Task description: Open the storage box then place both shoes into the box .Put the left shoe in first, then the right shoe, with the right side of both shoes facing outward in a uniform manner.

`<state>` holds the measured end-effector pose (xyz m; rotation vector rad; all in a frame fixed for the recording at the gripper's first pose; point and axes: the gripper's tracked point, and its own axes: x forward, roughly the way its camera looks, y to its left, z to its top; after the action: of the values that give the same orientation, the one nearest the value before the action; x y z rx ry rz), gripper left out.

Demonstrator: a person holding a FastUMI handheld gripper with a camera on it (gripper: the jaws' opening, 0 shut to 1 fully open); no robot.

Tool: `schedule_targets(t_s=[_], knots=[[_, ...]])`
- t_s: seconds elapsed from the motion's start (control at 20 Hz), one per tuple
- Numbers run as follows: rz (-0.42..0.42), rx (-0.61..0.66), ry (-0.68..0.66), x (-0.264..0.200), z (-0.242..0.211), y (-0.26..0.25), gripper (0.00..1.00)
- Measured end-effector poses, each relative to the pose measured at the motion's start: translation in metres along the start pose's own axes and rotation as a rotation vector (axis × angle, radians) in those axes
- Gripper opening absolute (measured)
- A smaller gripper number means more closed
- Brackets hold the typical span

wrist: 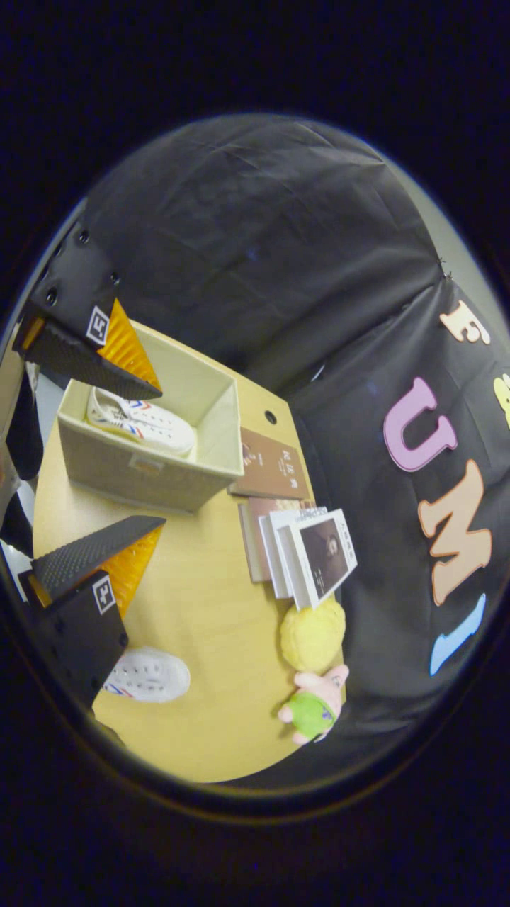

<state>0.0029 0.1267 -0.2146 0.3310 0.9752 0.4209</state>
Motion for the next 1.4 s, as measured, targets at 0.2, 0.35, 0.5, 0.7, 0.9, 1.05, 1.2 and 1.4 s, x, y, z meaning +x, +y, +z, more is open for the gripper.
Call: schedule_targets(t_s=[0.2,0.35,0.5,0.7,0.9,1.05,1.2,1.4], knots=[[-0.07,0.026,-0.02,-0.022,0.003,-0.059,1.0],[-0.126,0.029,-0.015,-0.033,0.0,-0.103,1.0],[-0.182,0.03,0.013,-0.041,-0.011,-0.145,1.0],[-0.228,0.025,0.055,-0.045,-0.029,-0.188,1.0],[-0.268,-0.001,0.117,-0.045,-0.051,-0.224,1.0],[-0.288,-0.032,0.165,-0.042,-0.069,-0.245,1.0],[-0.313,-0.09,0.222,-0.036,-0.087,-0.264,1.0],[-0.336,-0.152,0.309,-0.025,-0.11,-0.283,1.0]])
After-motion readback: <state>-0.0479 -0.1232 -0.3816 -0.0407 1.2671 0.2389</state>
